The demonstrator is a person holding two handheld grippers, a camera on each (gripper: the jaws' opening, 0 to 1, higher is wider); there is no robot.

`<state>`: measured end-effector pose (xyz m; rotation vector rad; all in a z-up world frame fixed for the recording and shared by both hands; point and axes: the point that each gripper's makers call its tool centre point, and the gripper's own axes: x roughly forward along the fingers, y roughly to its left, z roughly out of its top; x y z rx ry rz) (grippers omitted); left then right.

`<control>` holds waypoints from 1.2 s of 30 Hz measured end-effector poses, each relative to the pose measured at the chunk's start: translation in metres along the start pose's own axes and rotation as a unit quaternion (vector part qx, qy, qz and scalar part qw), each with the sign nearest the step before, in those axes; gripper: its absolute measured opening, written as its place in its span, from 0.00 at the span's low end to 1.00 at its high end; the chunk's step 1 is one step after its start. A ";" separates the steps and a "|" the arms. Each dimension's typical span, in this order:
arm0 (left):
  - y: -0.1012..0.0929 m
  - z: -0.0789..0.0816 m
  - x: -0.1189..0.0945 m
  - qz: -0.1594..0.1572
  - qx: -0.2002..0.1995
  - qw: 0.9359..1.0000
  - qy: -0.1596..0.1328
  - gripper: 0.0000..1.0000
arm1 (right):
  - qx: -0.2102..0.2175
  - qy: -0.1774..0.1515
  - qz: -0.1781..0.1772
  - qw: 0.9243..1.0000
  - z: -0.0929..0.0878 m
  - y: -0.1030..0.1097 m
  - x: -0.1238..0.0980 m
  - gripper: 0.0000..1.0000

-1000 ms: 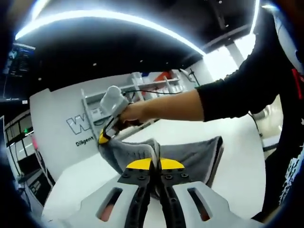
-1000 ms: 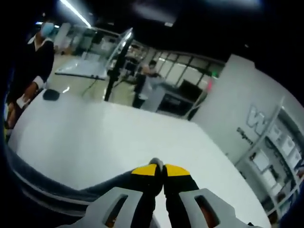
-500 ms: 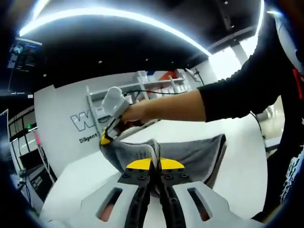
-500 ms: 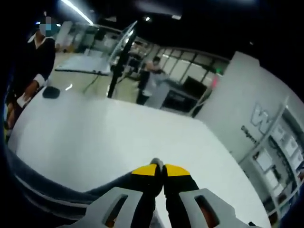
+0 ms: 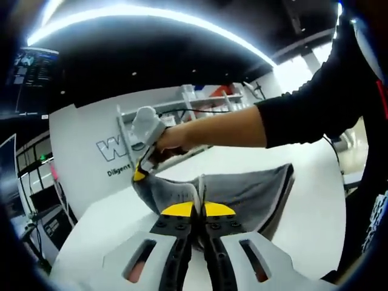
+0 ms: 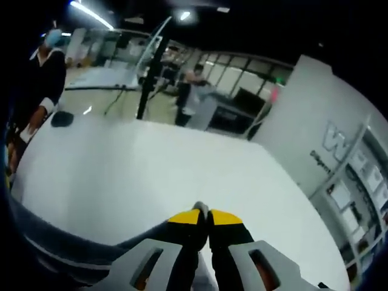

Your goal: Open the folded towel by lifting each exposed corner and separating the folded layers until the towel lies flat within the target outline without major curled edges

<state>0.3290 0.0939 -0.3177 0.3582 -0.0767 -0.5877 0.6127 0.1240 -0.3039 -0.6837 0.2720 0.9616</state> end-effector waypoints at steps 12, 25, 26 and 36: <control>-0.001 -0.018 -0.001 -0.002 0.016 0.999 0.033 0.02 | -0.001 0.014 0.003 1.000 0.000 0.007 0.011 0.00; 0.003 -0.024 -0.003 0.000 0.013 0.999 0.043 0.03 | -0.005 0.034 0.013 0.999 -0.003 0.022 0.030 0.00; 0.003 -0.024 -0.003 0.000 0.014 0.999 0.043 0.03 | -0.005 0.034 0.013 0.999 -0.003 0.024 0.031 0.00; 0.000 -0.032 -0.003 -0.016 0.018 0.998 0.059 0.03 | -0.001 0.055 0.021 0.998 -0.007 0.040 0.045 0.00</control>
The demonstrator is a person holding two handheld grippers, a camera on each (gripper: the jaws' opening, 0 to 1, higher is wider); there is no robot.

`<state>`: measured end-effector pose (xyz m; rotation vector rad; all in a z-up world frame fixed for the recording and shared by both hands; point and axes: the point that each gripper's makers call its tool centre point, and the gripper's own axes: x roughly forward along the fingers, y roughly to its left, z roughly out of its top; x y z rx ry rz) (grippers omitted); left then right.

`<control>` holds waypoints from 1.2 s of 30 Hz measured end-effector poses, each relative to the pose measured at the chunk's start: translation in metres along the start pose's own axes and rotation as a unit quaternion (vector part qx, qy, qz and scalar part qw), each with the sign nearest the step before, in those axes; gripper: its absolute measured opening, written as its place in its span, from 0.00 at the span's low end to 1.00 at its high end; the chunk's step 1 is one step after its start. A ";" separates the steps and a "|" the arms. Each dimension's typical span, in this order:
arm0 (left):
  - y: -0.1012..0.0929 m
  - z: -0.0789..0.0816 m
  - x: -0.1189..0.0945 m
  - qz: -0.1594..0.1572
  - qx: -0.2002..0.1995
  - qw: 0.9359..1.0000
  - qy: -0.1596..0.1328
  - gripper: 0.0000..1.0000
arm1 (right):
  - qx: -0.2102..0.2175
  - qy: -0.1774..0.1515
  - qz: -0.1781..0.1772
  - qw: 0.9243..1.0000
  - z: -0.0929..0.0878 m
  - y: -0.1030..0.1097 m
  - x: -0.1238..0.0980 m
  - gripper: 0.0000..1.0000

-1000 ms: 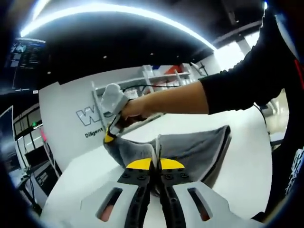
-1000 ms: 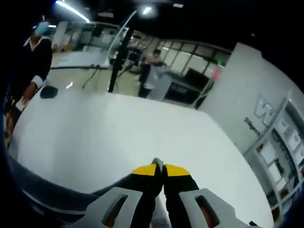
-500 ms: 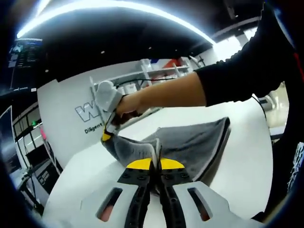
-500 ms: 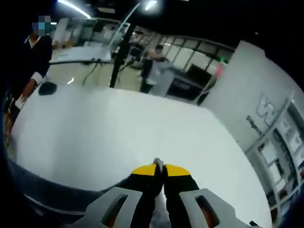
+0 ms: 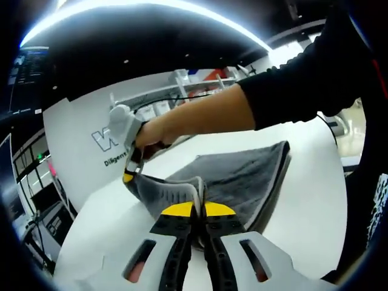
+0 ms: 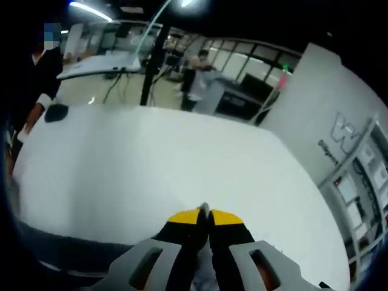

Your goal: Open the folded towel by lifting each exposed corner and separating the folded layers until the towel lies flat within the target outline without major curled edges

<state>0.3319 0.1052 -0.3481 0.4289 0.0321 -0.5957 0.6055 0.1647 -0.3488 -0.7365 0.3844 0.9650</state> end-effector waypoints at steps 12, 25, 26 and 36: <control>0.001 -0.008 -0.002 -0.008 -0.001 1.000 0.015 0.03 | -0.009 0.013 0.008 1.000 0.000 0.016 0.011 0.00; 0.005 -0.013 -0.002 -0.014 -0.007 1.000 0.018 0.03 | -0.012 0.028 0.019 0.999 0.000 0.020 0.016 0.01; 0.005 -0.014 -0.003 -0.015 -0.007 1.000 0.019 0.03 | -0.012 0.029 0.019 0.999 0.001 0.019 0.016 0.01; 0.013 -0.016 -0.004 0.005 -0.010 1.000 0.015 0.14 | -0.018 0.029 0.025 0.999 0.003 0.031 0.028 0.01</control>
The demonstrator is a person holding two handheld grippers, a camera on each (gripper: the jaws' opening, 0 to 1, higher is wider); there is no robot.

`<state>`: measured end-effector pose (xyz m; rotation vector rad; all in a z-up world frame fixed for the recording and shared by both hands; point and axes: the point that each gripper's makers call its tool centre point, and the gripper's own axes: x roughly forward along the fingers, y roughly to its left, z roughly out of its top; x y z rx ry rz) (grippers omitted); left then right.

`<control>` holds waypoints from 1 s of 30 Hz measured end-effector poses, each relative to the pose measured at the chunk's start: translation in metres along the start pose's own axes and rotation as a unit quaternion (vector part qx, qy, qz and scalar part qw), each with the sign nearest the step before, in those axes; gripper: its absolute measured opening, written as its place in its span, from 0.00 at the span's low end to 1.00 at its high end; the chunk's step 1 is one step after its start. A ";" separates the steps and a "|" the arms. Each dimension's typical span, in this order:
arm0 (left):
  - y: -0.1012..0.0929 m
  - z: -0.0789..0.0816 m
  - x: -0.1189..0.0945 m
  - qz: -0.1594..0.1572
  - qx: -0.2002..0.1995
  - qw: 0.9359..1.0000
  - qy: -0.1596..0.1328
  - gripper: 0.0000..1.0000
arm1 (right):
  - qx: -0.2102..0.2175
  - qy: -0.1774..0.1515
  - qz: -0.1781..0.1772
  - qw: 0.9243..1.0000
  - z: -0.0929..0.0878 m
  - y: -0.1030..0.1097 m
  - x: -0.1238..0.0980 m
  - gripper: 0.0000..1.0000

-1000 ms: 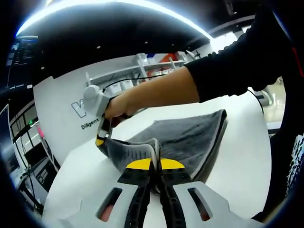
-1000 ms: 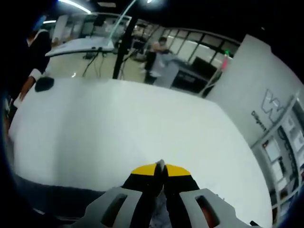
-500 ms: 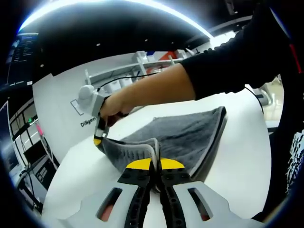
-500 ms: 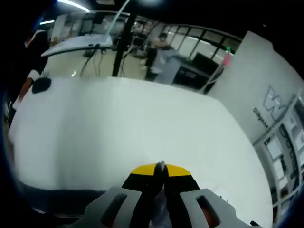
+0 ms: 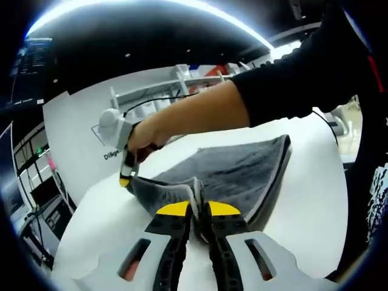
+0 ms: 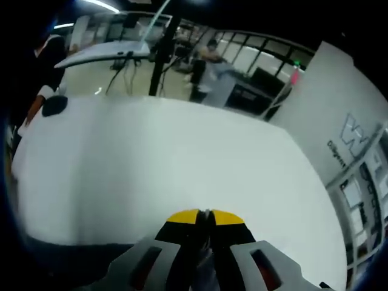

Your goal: Open the folded towel by lifting each exposed corner and separating the folded layers until the towel lies flat within the target outline without major curled edges

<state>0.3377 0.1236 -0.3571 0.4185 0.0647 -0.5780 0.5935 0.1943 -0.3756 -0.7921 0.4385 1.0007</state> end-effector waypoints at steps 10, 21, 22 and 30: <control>0.006 0.005 -0.006 0.010 -0.005 1.000 -0.015 0.14 | 0.019 -0.013 -0.006 1.000 0.012 0.004 0.011 0.01; 0.002 0.003 -0.006 0.008 -0.001 1.000 -0.012 0.12 | 0.026 -0.013 0.007 1.000 0.028 0.024 0.028 0.02; 0.003 0.002 -0.007 0.009 -0.001 1.000 -0.010 0.12 | 0.025 -0.011 0.008 1.000 0.028 0.026 0.031 0.03; 0.007 -0.010 -0.014 0.020 -0.008 1.000 0.014 0.04 | 0.047 -0.042 0.019 0.998 0.041 0.039 0.042 0.06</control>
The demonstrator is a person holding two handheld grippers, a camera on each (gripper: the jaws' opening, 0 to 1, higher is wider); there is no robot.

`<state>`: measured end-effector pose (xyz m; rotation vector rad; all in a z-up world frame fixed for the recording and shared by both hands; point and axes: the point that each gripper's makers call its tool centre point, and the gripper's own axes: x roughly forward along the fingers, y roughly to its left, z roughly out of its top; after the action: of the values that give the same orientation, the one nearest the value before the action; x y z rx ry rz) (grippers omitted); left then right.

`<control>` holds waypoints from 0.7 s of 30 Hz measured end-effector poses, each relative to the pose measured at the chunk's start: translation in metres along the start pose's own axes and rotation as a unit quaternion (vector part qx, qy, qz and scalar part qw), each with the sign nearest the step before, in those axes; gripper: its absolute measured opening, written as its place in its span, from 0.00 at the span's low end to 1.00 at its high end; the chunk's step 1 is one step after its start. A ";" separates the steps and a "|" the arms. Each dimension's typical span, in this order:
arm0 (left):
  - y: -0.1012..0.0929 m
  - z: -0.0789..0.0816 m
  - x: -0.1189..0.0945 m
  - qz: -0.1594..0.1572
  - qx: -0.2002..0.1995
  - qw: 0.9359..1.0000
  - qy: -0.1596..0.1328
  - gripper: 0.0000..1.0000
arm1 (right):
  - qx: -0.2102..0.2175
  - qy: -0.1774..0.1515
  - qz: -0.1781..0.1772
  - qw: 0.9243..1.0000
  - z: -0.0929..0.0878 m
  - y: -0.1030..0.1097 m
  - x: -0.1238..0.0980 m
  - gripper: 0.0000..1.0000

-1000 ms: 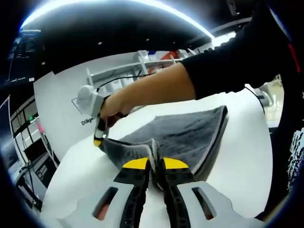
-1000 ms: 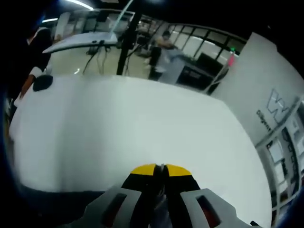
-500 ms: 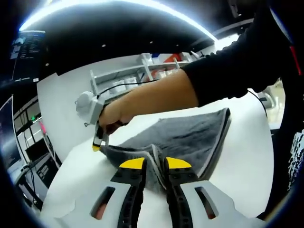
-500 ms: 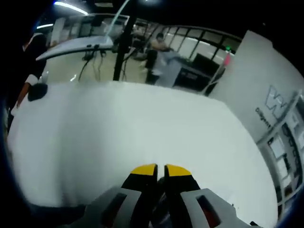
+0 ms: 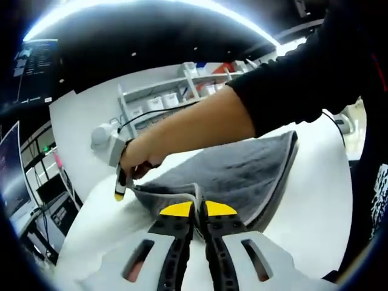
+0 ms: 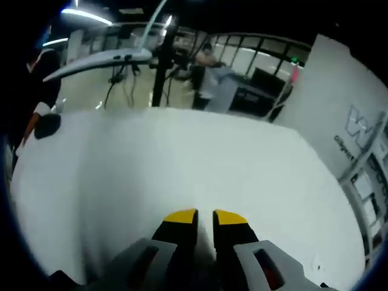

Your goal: Open the folded towel by lifting each exposed corner and separating the folded layers until the towel lies flat within the target outline without major curled edges

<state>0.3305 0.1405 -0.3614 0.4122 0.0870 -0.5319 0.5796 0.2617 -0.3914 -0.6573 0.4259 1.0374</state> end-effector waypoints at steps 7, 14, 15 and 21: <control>0.000 -0.007 -0.005 0.000 -0.007 1.000 0.009 0.04 | 0.008 0.022 -0.029 0.999 0.001 -0.020 -0.013 0.08; -0.002 -0.009 -0.007 -0.002 -0.010 1.000 0.010 0.04 | 0.052 0.027 -0.033 0.998 -0.007 -0.040 -0.021 0.09; -0.002 -0.009 -0.007 -0.003 -0.011 1.000 0.011 0.04 | 0.064 0.017 -0.027 0.997 -0.004 -0.041 -0.024 0.10; -0.004 -0.013 -0.007 -0.005 -0.014 1.000 0.015 0.04 | 0.079 -0.001 -0.022 0.997 0.007 -0.050 -0.033 0.21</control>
<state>0.3225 0.1463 -0.3732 0.3919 0.1256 -0.5330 0.6091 0.2271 -0.3513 -0.5219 0.4839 0.9532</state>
